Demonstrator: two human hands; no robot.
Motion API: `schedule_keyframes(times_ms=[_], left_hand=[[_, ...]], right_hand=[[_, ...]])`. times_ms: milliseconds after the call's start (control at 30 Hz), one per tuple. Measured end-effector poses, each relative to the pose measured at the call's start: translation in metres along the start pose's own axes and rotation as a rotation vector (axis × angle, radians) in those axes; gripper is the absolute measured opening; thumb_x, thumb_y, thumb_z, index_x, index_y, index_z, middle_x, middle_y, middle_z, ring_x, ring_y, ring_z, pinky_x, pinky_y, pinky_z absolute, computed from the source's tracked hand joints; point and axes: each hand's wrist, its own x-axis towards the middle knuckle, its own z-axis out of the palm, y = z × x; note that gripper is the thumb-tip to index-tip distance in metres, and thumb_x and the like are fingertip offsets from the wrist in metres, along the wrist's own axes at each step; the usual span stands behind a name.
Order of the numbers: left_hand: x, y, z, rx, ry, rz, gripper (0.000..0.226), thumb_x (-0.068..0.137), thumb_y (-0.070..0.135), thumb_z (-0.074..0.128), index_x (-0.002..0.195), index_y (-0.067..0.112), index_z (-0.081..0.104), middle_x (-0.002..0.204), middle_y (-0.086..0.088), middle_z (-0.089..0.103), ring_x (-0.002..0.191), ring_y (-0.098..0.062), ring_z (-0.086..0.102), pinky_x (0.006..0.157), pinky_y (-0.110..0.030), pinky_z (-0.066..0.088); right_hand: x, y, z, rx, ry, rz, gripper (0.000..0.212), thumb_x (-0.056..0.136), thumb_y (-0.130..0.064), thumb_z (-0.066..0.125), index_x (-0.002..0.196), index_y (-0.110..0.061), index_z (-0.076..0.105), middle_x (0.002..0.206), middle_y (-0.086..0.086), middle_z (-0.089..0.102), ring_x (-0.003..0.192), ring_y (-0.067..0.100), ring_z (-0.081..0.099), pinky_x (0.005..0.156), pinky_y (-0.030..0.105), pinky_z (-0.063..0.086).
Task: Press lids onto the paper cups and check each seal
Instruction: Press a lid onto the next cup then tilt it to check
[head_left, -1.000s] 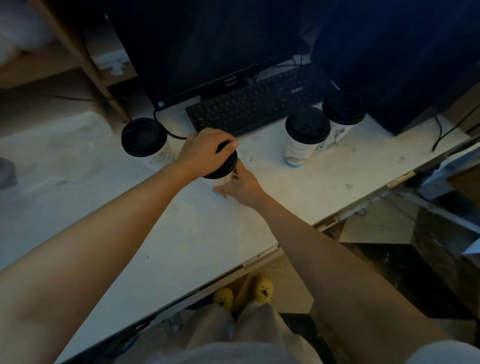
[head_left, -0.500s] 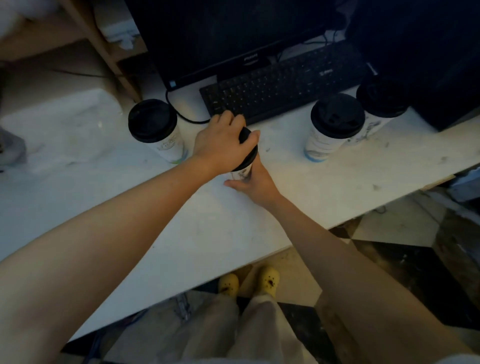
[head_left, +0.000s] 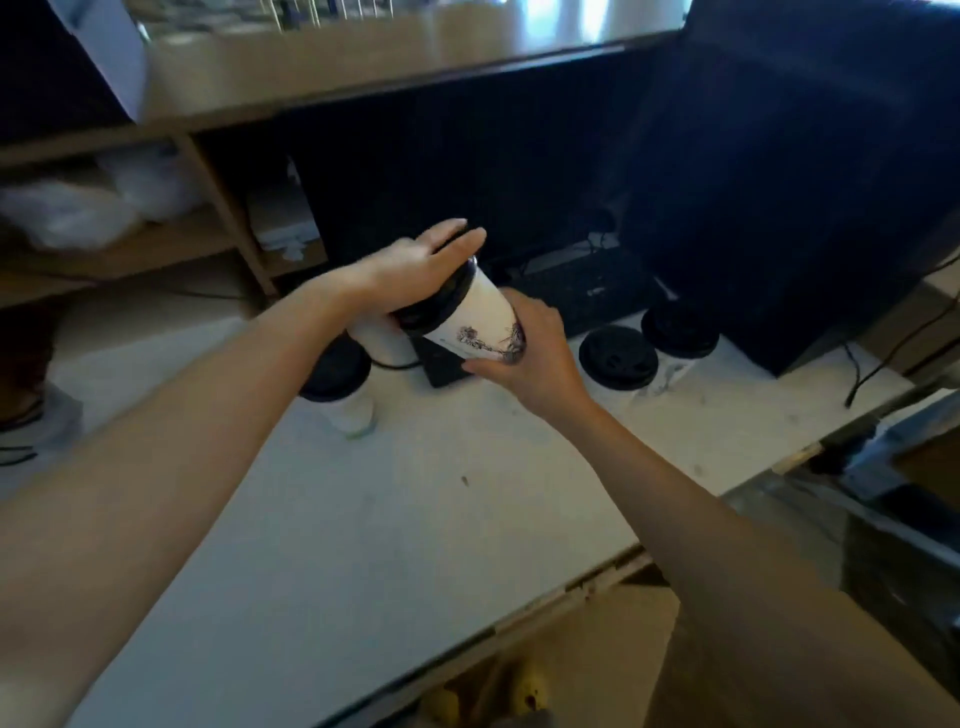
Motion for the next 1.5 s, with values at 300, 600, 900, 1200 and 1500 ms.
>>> schedule_keyframes(times_ms=[300, 600, 900, 1200, 1500], left_hand=[[-0.033, 0.02, -0.036, -0.475, 0.262, 0.243, 0.043, 0.066, 0.048, 0.067, 0.101, 0.032, 0.048, 0.102, 0.003, 0.056, 0.094, -0.016, 0.056, 0.073, -0.032, 0.048], [-0.042, -0.001, -0.037, 0.009, 0.403, 0.962, 0.062, 0.071, 0.035, 0.068, 0.124, 0.019, 0.04, 0.124, 0.006, 0.04, 0.118, -0.012, 0.043, 0.102, -0.027, 0.038], [-0.035, 0.005, -0.044, -0.96, -0.231, 0.105, 0.054, 0.08, 0.059, 0.053, 0.123, 0.027, 0.054, 0.122, -0.006, 0.061, 0.109, -0.025, 0.061, 0.073, -0.049, 0.056], [-0.031, 0.01, -0.029, -0.75, 0.138, 0.327, 0.037, 0.085, 0.02, 0.064, 0.111, 0.038, 0.044, 0.115, 0.003, 0.049, 0.1, -0.019, 0.057, 0.069, -0.031, 0.055], [-0.035, -0.011, -0.028, -0.134, 0.321, 0.825, 0.082, 0.07, 0.03, 0.075, 0.137, 0.029, 0.028, 0.141, 0.008, 0.031, 0.128, 0.003, 0.033, 0.097, -0.014, 0.04]], right_hand=[[0.046, -0.076, -0.067, -0.141, 0.015, -0.135, 0.067, 0.079, -0.046, 0.065, 0.135, -0.022, 0.039, 0.134, 0.004, 0.04, 0.119, 0.016, 0.034, 0.099, 0.023, 0.032], [0.055, -0.1, -0.099, 0.598, -0.227, 0.481, 0.05, 0.086, -0.06, 0.047, 0.102, -0.014, 0.058, 0.074, 0.007, 0.057, 0.056, 0.018, 0.057, 0.046, 0.026, 0.05], [0.04, -0.084, -0.104, 0.646, -0.24, 0.078, 0.042, 0.082, -0.01, 0.065, 0.113, -0.025, 0.041, 0.116, 0.007, 0.05, 0.111, 0.025, 0.057, 0.094, 0.046, 0.051], [0.052, -0.083, -0.105, 0.649, -0.225, 0.369, 0.046, 0.093, -0.051, 0.038, 0.124, -0.019, 0.048, 0.118, 0.012, 0.059, 0.111, 0.028, 0.061, 0.083, 0.041, 0.057], [0.056, -0.076, -0.102, 0.667, -0.375, 0.457, 0.041, 0.093, -0.049, 0.041, 0.112, -0.016, 0.056, 0.085, 0.005, 0.064, 0.064, 0.014, 0.065, 0.054, 0.025, 0.056]])
